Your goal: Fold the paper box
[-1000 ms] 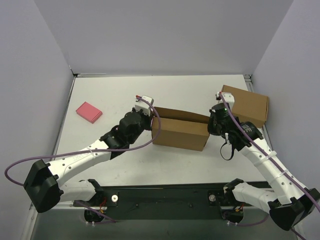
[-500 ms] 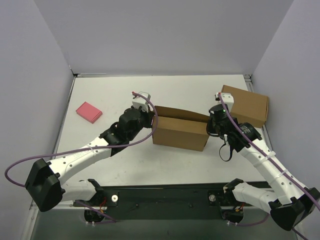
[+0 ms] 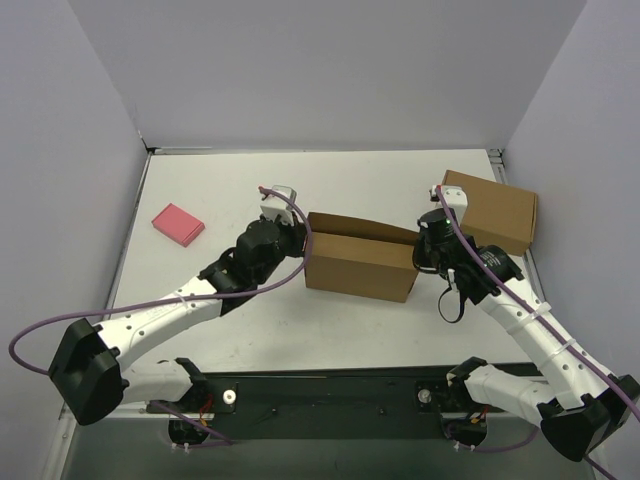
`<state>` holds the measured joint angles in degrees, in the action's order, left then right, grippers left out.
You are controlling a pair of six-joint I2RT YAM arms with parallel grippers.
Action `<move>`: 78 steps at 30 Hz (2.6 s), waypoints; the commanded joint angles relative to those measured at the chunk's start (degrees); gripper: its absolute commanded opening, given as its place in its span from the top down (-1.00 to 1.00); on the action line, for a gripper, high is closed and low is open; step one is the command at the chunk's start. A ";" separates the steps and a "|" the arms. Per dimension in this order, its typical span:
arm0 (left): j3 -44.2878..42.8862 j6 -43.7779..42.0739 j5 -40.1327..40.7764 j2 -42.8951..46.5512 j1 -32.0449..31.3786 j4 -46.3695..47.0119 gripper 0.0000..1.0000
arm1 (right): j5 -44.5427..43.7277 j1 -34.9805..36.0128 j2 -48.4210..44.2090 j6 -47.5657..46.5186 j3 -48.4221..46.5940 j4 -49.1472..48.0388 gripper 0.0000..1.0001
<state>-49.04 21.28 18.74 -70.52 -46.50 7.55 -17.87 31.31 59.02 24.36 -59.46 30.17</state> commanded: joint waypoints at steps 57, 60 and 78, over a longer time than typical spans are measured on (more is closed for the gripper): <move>14.05 0.78 3.05 -5.59 -10.98 -11.25 1.00 | 1.52 3.49 -1.19 0.87 5.06 -2.75 1.00; 15.37 0.52 2.44 -5.33 -10.89 -10.98 1.00 | 1.43 3.49 -1.28 0.95 5.32 -3.01 1.00; 18.89 6.58 5.42 -2.96 -10.89 -14.23 1.00 | 0.47 3.67 -2.60 1.13 6.82 -4.16 1.00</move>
<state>-37.06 24.91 32.77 -69.63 -54.46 22.79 -22.26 33.47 56.03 24.01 -54.43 25.41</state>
